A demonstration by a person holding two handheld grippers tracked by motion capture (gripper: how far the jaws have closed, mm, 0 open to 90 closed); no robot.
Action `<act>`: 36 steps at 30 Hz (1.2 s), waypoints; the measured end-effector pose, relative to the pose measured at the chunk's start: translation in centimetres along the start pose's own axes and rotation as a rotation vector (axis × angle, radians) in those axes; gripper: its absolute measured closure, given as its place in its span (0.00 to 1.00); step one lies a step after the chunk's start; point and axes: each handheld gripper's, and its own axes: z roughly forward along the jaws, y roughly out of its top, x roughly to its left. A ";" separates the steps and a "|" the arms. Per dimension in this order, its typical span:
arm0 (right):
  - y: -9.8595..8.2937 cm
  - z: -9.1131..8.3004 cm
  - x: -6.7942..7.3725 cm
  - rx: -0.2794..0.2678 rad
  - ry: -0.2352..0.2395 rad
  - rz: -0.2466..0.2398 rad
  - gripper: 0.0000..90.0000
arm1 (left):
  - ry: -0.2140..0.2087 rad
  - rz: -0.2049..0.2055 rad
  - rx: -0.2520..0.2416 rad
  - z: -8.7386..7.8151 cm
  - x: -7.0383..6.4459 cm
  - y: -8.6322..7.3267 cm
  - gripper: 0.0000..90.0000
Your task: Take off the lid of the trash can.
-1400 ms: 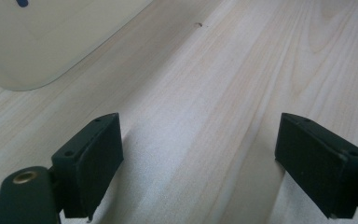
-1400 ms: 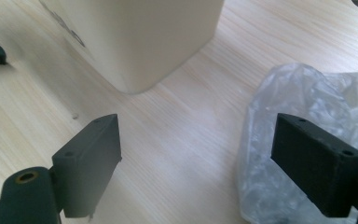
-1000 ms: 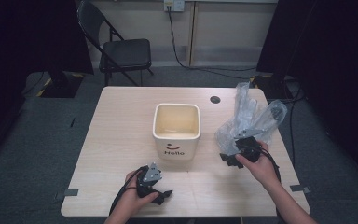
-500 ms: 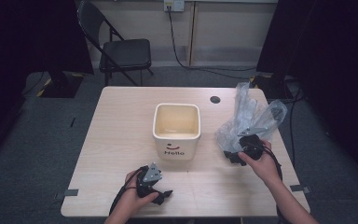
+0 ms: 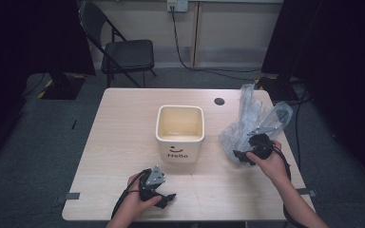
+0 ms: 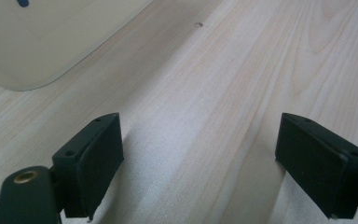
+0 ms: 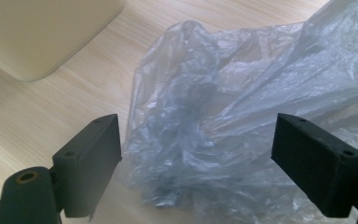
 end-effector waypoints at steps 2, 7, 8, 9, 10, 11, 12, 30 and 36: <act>0.0 0.2 -0.3 0.003 -0.005 0.017 0.17 | 0.000 0.001 0.001 0.0 0.0 0.0 0.16; -0.4 1.1 -0.7 0.016 0.002 0.055 0.18 | 0.000 0.000 0.000 0.0 0.0 0.0 0.16; -0.4 1.1 -0.7 0.016 0.002 0.055 0.18 | 0.000 0.000 0.000 0.0 0.0 0.0 0.16; -0.6 1.4 -0.6 0.025 0.015 0.063 0.19 | 0.000 0.001 0.001 0.0 0.0 0.0 0.16; -0.6 1.6 -0.5 0.029 0.018 0.065 0.19 | 0.000 0.001 0.001 0.0 0.0 0.0 0.16; -0.6 1.6 -0.5 0.029 0.018 0.065 0.19 | 0.000 0.001 0.001 0.0 0.0 0.0 0.16; -0.6 1.7 -0.2 0.028 0.025 0.057 0.19 | 0.000 0.001 0.001 0.0 0.0 0.0 0.16; 1.5 0.3 1.0 0.007 0.039 0.017 0.19 | 0.000 0.000 0.000 0.0 0.0 0.0 0.16; 2.7 -0.3 1.6 -0.001 0.054 0.021 0.19 | 0.000 0.000 0.000 0.0 0.0 0.0 0.16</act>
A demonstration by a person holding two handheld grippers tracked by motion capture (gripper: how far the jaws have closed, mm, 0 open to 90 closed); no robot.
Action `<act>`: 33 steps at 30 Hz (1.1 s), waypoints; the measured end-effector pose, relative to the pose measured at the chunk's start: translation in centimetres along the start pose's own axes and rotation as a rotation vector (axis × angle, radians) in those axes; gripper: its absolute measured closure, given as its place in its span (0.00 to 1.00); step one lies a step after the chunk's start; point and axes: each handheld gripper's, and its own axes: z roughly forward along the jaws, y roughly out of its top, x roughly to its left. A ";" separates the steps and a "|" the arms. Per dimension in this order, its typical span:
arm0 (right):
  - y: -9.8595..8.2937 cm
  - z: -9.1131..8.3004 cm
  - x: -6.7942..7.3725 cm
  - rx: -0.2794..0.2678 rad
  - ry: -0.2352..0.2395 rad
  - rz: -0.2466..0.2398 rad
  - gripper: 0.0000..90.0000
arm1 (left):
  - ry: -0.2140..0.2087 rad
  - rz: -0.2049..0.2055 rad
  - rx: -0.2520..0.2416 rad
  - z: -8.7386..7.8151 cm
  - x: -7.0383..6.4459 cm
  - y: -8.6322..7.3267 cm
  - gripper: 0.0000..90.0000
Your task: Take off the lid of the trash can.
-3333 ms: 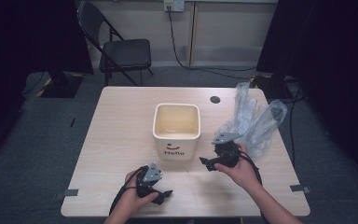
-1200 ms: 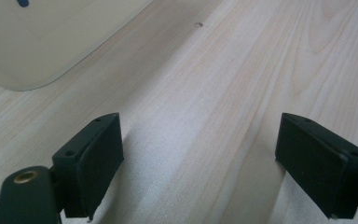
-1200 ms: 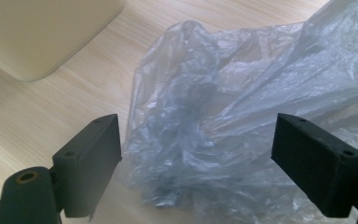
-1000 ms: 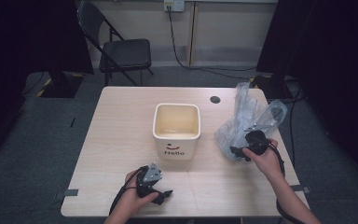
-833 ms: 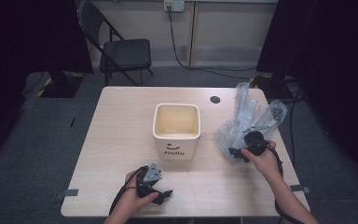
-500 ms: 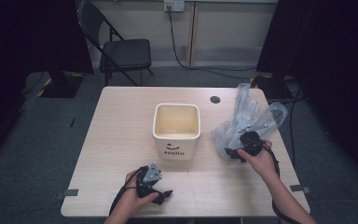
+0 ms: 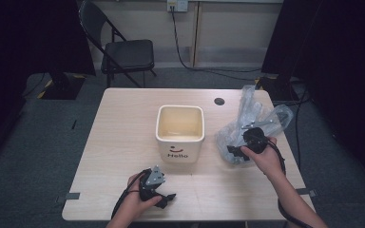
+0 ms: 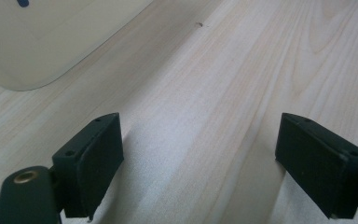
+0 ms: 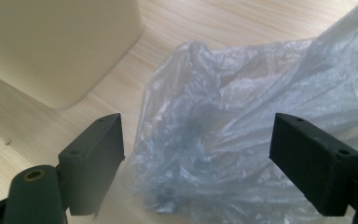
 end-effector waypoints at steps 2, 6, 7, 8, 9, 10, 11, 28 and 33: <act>0.5 -0.1 0.3 0.008 0.001 -0.009 0.19 | 0.000 0.000 0.000 0.0 0.0 0.0 0.16; 1.4 -0.3 0.7 0.017 -0.001 -0.028 0.18 | 0.000 0.001 0.000 0.0 0.0 0.0 0.16; 1.4 -0.3 0.7 0.017 -0.001 -0.028 0.18 | 0.000 0.001 0.000 0.0 0.0 0.0 0.16; 1.8 -0.5 0.9 0.023 0.009 -0.025 0.18 | 0.000 0.001 -0.001 0.0 0.0 0.0 0.16; 1.8 -0.5 0.9 0.023 0.009 -0.025 0.18 | 0.000 0.001 -0.001 0.0 0.0 0.0 0.16; 2.0 -0.5 0.9 0.024 0.010 -0.027 0.18 | 0.000 0.001 0.000 0.0 0.0 0.0 0.16; 2.4 -0.7 1.1 0.030 0.008 -0.034 0.18 | 0.000 0.001 -0.001 0.0 0.0 0.0 0.16; 5.1 -1.0 2.4 0.044 0.035 -0.005 0.21 | 0.000 0.001 0.000 0.0 0.0 0.0 0.16; 5.8 -1.0 2.9 0.063 0.051 0.021 0.25 | -0.001 0.001 0.001 0.0 0.0 0.0 0.16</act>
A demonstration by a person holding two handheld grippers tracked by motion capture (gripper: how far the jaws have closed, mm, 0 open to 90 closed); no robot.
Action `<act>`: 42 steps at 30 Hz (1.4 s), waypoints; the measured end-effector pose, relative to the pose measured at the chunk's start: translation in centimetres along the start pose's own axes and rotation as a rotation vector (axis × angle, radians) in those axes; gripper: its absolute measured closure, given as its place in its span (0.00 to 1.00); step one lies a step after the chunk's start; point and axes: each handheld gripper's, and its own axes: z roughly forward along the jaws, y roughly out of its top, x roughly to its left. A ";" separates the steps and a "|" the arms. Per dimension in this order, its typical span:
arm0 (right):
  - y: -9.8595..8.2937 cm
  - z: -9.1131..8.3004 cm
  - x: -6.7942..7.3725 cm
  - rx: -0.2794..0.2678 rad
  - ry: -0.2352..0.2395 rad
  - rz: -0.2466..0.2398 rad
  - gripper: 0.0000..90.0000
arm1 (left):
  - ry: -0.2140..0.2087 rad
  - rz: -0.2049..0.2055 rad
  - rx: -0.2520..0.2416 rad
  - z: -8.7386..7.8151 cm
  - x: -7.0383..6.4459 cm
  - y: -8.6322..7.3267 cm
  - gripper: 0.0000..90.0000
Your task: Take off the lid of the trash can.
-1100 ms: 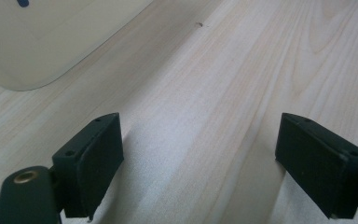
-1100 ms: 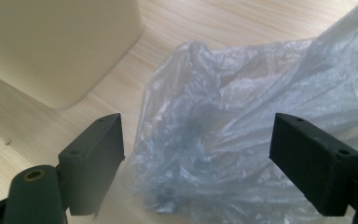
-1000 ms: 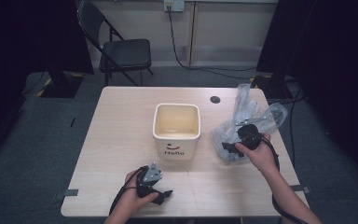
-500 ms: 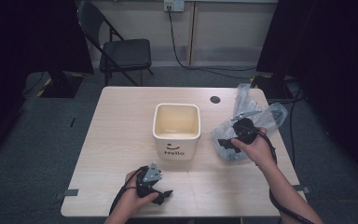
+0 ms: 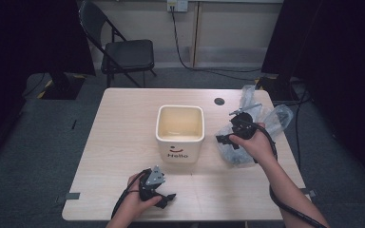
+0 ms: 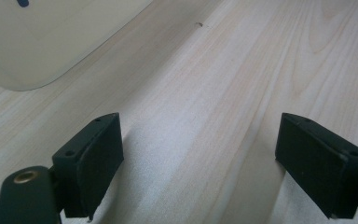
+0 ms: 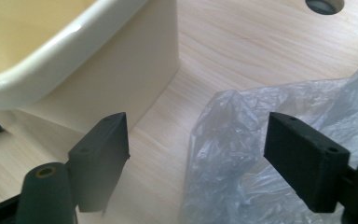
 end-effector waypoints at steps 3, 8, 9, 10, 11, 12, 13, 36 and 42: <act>0.5 -0.1 0.1 0.001 0.015 0.026 0.27 | 0.000 0.000 0.000 0.0 0.0 0.0 0.16; 1.5 -0.4 0.3 0.005 0.037 0.080 0.31 | -0.001 0.000 -0.001 0.0 0.0 0.0 0.16; 1.5 -0.4 0.3 0.005 0.037 0.080 0.31 | -0.001 0.000 -0.001 0.0 0.0 0.0 0.16; 1.8 -0.5 0.3 0.007 0.035 0.103 0.32 | -0.001 0.000 -0.001 0.0 0.0 0.0 0.16; 1.9 -0.6 0.3 0.009 0.038 0.113 0.33 | -0.001 0.000 -0.001 0.0 0.0 0.0 0.16; 1.9 -0.6 0.3 0.009 0.038 0.113 0.33 | -0.001 0.000 -0.001 0.0 0.0 0.0 0.16; 2.3 -0.7 0.3 0.016 0.053 0.154 0.35 | -0.001 0.000 -0.001 0.0 0.0 0.0 0.16; 7.8 -1.4 2.8 0.217 0.025 0.316 0.48 | -0.004 0.000 0.001 0.0 0.0 0.0 0.16; 8.7 -0.4 3.6 0.229 0.025 0.296 0.52 | -0.003 0.000 0.000 0.0 0.0 0.0 0.16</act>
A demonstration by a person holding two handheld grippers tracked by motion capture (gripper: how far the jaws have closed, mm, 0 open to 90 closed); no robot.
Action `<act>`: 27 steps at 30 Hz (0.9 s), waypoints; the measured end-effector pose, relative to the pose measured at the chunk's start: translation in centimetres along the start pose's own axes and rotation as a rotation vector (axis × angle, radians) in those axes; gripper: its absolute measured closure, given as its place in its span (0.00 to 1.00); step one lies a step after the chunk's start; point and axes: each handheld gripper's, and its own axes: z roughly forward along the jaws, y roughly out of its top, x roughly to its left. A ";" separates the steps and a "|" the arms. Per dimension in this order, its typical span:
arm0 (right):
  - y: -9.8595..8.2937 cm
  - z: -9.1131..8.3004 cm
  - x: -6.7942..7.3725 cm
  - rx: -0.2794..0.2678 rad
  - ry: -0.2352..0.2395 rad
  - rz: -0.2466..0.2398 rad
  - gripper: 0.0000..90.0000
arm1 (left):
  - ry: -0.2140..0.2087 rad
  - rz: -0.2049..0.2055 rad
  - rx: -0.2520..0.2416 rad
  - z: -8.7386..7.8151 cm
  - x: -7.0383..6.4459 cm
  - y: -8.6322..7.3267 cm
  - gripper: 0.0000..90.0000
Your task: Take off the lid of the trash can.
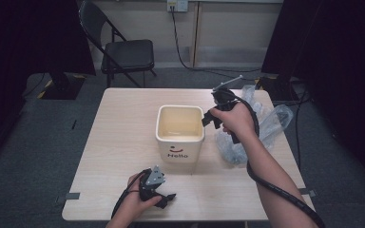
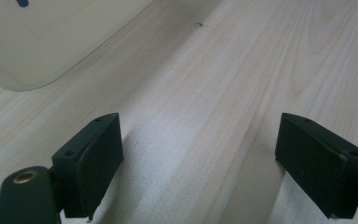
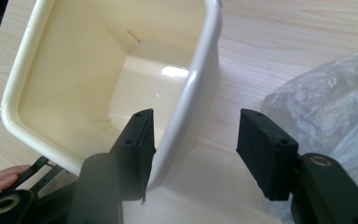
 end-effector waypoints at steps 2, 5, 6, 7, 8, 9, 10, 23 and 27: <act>0.2 0.6 0.4 0.012 -0.002 -0.003 0.53 | 0.000 0.000 0.000 0.0 0.0 0.0 0.16; 0.5 1.5 1.0 0.027 -0.015 -0.011 0.56 | 0.000 0.000 0.000 0.0 0.0 0.0 0.16; 0.5 1.8 1.1 0.034 -0.019 -0.014 0.56 | 0.000 0.000 0.000 0.0 0.0 0.0 0.16; 0.5 2.1 1.2 0.036 -0.027 -0.018 0.57 | -0.001 0.000 0.000 0.0 0.0 0.0 0.16; 0.5 2.1 1.2 0.036 -0.027 -0.018 0.57 | -0.001 0.000 0.000 0.0 0.0 0.0 0.16; 0.6 2.7 1.5 0.049 -0.059 -0.035 0.59 | -0.001 0.000 0.000 0.0 0.0 0.0 0.16; 0.6 2.7 1.5 0.049 -0.059 -0.035 0.59 | -0.001 0.000 0.000 0.0 0.0 0.0 0.16; 0.9 4.5 1.8 0.090 -0.108 -0.022 0.76 | 0.000 0.000 0.000 0.0 0.0 0.0 0.16; 1.0 4.5 2.0 0.100 -0.119 -0.016 0.77 | 0.000 -0.001 -0.001 0.0 0.0 0.0 0.16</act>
